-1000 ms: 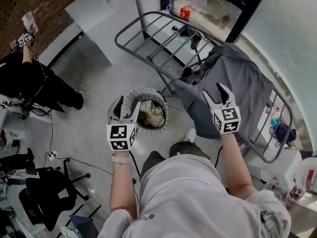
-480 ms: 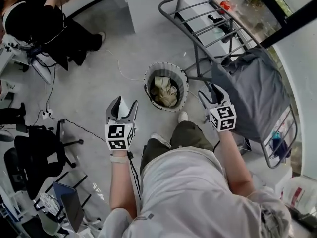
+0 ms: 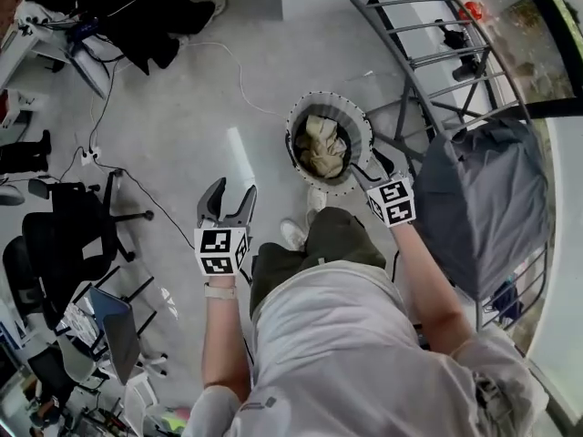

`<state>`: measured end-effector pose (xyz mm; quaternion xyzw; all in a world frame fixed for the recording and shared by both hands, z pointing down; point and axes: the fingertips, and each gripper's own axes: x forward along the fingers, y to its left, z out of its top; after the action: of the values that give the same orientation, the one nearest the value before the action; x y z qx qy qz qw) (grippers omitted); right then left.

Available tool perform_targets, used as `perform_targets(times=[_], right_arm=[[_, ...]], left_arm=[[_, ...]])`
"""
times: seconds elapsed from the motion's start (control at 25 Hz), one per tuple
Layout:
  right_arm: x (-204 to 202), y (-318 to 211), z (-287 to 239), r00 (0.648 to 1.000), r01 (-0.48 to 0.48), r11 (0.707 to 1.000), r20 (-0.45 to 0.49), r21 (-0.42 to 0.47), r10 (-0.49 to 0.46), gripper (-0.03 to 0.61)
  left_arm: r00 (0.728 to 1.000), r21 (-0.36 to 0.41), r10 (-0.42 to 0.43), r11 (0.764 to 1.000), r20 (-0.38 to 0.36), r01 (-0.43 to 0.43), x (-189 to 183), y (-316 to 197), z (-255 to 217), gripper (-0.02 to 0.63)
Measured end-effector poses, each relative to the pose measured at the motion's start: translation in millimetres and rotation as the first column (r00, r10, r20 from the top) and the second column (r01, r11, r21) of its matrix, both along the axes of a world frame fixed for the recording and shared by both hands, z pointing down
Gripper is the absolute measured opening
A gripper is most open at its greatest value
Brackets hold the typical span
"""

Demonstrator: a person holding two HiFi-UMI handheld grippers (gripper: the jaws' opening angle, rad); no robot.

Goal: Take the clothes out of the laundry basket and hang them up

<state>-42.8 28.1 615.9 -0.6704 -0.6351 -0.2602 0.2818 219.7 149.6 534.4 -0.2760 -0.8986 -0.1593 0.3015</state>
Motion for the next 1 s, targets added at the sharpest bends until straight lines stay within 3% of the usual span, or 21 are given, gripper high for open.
perform_targets(times=[0.4,0.68,1.0], right_arm=[[-16,76,121,0.99,0.126,0.982,-0.077,0.144,-0.115,0.272],[-26,109,217,0.997,0.066,0.961,-0.057,0.267,-0.052,0.272],[-26,143,346,0.999,-0.015,0.929,-0.033,0.37,0.029,0.272]], left_arm=[[0.991,0.055,-0.061,0.996,-0.118,0.067,-22,60,55,0.27],[0.988,0.106,-0.058,0.992,-0.144,0.074,-19,118,110,0.268],[0.986,0.195,0.024,0.981,-0.163,0.008,-14,165,210,0.27]])
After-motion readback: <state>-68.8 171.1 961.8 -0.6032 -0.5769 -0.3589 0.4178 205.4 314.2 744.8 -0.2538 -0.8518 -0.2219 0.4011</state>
